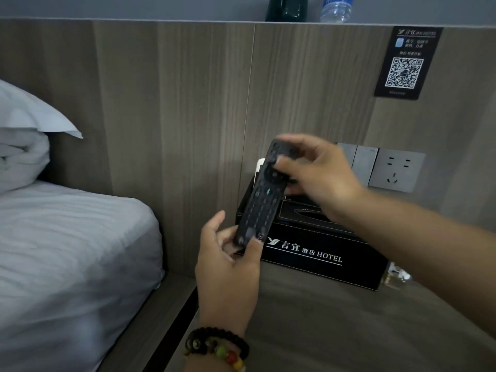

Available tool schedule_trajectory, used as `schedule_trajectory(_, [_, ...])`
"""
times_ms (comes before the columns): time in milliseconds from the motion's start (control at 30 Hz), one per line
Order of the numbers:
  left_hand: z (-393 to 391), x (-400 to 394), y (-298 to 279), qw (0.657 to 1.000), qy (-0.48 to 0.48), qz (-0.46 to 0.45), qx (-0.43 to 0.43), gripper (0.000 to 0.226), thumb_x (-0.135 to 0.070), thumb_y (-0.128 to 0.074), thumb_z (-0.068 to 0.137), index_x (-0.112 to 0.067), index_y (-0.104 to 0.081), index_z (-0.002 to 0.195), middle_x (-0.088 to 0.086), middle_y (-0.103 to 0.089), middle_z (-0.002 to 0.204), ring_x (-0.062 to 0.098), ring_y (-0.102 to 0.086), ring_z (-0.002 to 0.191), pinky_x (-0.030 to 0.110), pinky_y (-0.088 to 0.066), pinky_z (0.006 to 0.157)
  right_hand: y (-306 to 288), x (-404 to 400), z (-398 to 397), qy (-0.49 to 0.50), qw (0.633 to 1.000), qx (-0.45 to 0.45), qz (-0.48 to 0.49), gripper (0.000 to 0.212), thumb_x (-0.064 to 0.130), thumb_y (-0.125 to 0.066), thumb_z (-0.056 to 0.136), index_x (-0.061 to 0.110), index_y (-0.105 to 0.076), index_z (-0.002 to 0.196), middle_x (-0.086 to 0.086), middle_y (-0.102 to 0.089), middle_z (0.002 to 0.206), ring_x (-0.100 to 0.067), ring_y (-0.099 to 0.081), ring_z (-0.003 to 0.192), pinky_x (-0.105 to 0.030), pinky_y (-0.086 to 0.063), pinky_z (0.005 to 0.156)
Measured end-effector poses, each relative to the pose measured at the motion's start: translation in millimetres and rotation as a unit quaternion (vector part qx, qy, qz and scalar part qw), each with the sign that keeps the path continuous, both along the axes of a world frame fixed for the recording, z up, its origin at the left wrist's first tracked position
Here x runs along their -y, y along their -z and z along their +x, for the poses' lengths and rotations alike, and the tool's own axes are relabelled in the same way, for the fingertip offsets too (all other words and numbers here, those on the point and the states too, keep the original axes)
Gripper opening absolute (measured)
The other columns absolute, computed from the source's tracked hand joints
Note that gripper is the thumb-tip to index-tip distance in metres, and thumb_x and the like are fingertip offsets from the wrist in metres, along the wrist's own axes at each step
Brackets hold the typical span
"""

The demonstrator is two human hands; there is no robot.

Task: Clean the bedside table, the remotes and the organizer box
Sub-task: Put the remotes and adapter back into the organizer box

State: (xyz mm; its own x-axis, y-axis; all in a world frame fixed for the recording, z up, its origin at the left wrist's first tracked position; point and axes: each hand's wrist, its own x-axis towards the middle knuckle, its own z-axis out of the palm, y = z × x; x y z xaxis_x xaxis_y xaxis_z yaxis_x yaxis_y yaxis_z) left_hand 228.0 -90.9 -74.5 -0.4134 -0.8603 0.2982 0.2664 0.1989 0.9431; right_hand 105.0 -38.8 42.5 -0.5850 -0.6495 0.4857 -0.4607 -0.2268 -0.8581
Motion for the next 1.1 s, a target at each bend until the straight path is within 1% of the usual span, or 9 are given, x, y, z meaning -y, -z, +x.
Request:
schedule_trajectory(133, [3, 10, 4, 0.997, 0.007, 0.070, -0.034, 0.052, -0.006, -0.070, 0.083, -0.025, -0.047, 0.126, -0.010, -0.067, 0.106, 0.003, -0.065, 0.097, 0.020, -0.050, 0.074, -17, 16, -29, 0.087, 0.994, -0.029, -0.065, 0.030, 0.002, -0.066, 0.086, 0.019, -0.064, 0.112, -0.006, -0.062, 0.105, -0.018, -0.069, 0.085, -0.029, -0.060, 0.061])
schedule_trajectory(267, [4, 12, 3, 0.993, 0.021, 0.109, -0.041, 0.042, -0.009, -0.070, 0.084, -0.025, -0.051, 0.117, -0.011, -0.068, 0.102, 0.002, -0.065, 0.093, 0.015, -0.049, 0.062, -5, 38, -54, 0.111, 0.986, -0.120, -0.037, 0.037, 0.005, -0.070, 0.084, 0.024, -0.065, 0.115, -0.003, -0.063, 0.106, -0.023, -0.069, 0.087, -0.034, -0.061, 0.065])
schedule_trajectory(400, [5, 13, 2, 0.993, 0.014, 0.115, -0.034, 0.038, -0.009, -0.070, 0.084, -0.024, -0.054, 0.116, -0.010, -0.068, 0.099, 0.000, -0.066, 0.088, 0.012, -0.048, 0.059, 16, 49, -67, 0.148, 0.960, -0.238, 0.005, 0.041, 0.013, -0.073, 0.082, 0.027, -0.064, 0.120, 0.003, -0.064, 0.109, -0.015, -0.065, 0.082, -0.033, -0.059, 0.079])
schedule_trajectory(500, [5, 12, 0, 0.993, 0.013, 0.118, -0.027, 0.038, -0.010, -0.070, 0.084, -0.021, -0.056, 0.118, -0.009, -0.068, 0.098, 0.003, -0.066, 0.090, 0.021, -0.052, 0.072, 35, 58, -68, 0.143, 0.956, -0.255, 0.025, 0.042, 0.013, -0.074, 0.082, 0.023, -0.065, 0.121, 0.004, -0.063, 0.106, -0.009, -0.060, 0.075, -0.023, -0.056, 0.079])
schedule_trajectory(600, [7, 10, -3, 0.992, 0.021, 0.123, -0.014, 0.036, -0.011, -0.069, 0.085, -0.021, -0.058, 0.118, -0.008, -0.068, 0.097, 0.004, -0.065, 0.092, 0.028, -0.053, 0.086, 53, 68, -66, 0.126, 0.952, -0.276, 0.049, 0.040, 0.012, -0.077, 0.079, 0.020, -0.068, 0.117, 0.008, -0.064, 0.105, -0.008, -0.061, 0.084, -0.019, -0.051, 0.088])
schedule_trajectory(700, [7, 9, -4, 0.992, 0.032, 0.119, 0.000, 0.033, -0.011, -0.069, 0.085, -0.023, -0.059, 0.115, -0.007, -0.069, 0.098, 0.004, -0.066, 0.090, 0.024, -0.053, 0.083, 59, 72, -65, 0.130, 0.950, -0.275, 0.068, 0.037, 0.014, -0.080, 0.075, 0.019, -0.071, 0.111, 0.007, -0.068, 0.100, -0.003, -0.059, 0.083, 0.001, -0.040, 0.080])
schedule_trajectory(733, [7, 9, -3, 0.992, 0.034, 0.120, 0.003, 0.032, -0.011, -0.069, 0.085, -0.023, -0.060, 0.114, -0.006, -0.069, 0.098, 0.005, -0.066, 0.090, 0.024, -0.053, 0.082, 58, 72, -65, 0.138, 0.949, -0.273, 0.073, 0.036, 0.015, -0.080, 0.075, 0.019, -0.072, 0.110, 0.009, -0.067, 0.096, -0.002, -0.059, 0.081, 0.004, -0.038, 0.076])
schedule_trajectory(967, [7, 8, -3, 0.991, 0.041, 0.122, 0.030, 0.028, -0.013, -0.070, 0.085, -0.028, -0.060, 0.106, -0.004, -0.070, 0.100, 0.010, -0.066, 0.096, 0.034, -0.052, 0.092, 58, 71, -67, 0.170, 0.951, -0.247, 0.073, 0.034, 0.018, -0.081, 0.074, 0.019, -0.073, 0.106, 0.009, -0.065, 0.083, 0.007, -0.055, 0.066, 0.006, -0.034, 0.067])
schedule_trajectory(1100, [7, 4, -3, 0.993, 0.052, 0.084, 0.062, 0.030, -0.019, -0.068, 0.087, -0.029, -0.058, 0.114, -0.005, -0.070, 0.102, 0.006, -0.066, 0.093, 0.030, -0.053, 0.087, 57, 70, -66, 0.159, 0.947, -0.258, 0.104, 0.035, 0.020, -0.078, 0.077, 0.020, -0.071, 0.112, 0.002, -0.069, 0.098, 0.003, -0.055, 0.068, 0.006, -0.035, 0.069])
